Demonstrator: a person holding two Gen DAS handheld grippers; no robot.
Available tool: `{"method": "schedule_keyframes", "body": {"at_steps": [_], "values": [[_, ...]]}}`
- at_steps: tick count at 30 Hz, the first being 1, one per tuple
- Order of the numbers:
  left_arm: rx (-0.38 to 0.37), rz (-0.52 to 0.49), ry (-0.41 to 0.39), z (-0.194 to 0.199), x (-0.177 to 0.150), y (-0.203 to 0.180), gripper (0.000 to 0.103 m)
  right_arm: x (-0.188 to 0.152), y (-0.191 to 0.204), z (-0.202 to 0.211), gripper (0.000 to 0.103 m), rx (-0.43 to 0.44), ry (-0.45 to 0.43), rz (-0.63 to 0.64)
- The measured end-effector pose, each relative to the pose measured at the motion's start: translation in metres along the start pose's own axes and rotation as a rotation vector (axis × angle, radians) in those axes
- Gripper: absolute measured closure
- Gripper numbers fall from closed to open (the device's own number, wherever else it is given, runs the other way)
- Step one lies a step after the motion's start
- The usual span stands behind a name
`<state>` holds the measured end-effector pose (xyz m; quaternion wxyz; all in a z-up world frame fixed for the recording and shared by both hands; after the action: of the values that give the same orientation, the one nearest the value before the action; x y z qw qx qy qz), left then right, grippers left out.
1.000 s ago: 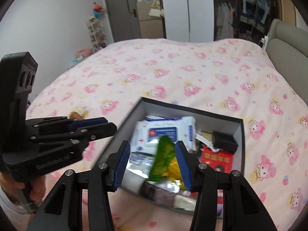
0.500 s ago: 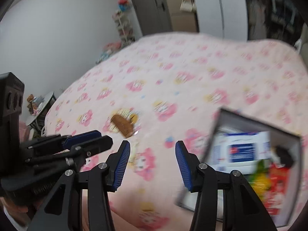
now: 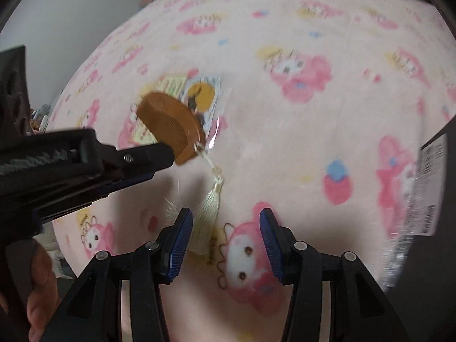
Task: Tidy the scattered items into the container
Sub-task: 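Close the left gripper on the wooden comb while the right gripper grips its tassel end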
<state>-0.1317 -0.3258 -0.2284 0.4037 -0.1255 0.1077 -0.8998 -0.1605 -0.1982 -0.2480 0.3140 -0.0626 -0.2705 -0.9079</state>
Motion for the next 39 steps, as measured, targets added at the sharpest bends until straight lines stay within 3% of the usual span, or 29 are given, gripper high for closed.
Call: {"method": "schedule_keyframes", "body": {"at_steps": [3,5,8,13,17,23,28,31,35,39], "values": [[0.012,0.007,-0.008,0.0,-0.003,0.001,0.079,0.0,-0.004,-0.023,0.061,-0.026,0.024,0.011],[0.0,0.013,-0.002,0.0,-0.005,-0.001,0.079,-0.002,-0.004,-0.02,0.088,-0.044,0.015,0.022],[-0.03,0.033,0.008,0.002,-0.011,-0.006,0.079,-0.007,0.001,0.002,0.1,-0.046,-0.017,0.054],[-0.067,0.011,0.008,0.01,-0.029,-0.028,0.079,-0.035,0.0,0.057,0.1,-0.059,-0.099,0.091],[-0.038,-0.036,0.008,0.012,-0.037,-0.036,0.079,-0.062,-0.013,0.083,0.1,-0.08,-0.1,0.076],[0.041,-0.038,0.0,0.005,-0.034,-0.027,0.079,-0.077,-0.014,0.113,0.1,-0.002,-0.128,0.02],[0.057,-0.04,0.027,-0.004,-0.033,-0.025,0.079,-0.06,-0.004,0.103,0.098,-0.017,-0.152,0.054],[0.071,-0.037,0.014,-0.004,-0.032,-0.024,0.079,-0.053,-0.006,0.071,0.096,-0.005,-0.1,0.041],[0.039,-0.023,0.02,-0.005,-0.03,-0.022,0.079,-0.054,-0.018,0.029,0.094,-0.034,-0.013,0.004],[-0.017,0.019,0.009,0.0,-0.028,-0.013,0.079,-0.063,-0.022,0.023,0.094,-0.074,-0.027,-0.006]]}}
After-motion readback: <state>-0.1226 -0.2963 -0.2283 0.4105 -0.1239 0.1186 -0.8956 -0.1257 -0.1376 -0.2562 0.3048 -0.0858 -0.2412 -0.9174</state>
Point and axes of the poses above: each gripper's, at about its wrist camera, not at the fingertips, and z roughly against the way its jaws point, y to its left, x to its top, the point moved 1 cm from there along -z, roughly the way its jaws point, and after that the axes turned 10 degrees about x, right-handed, at the moved point
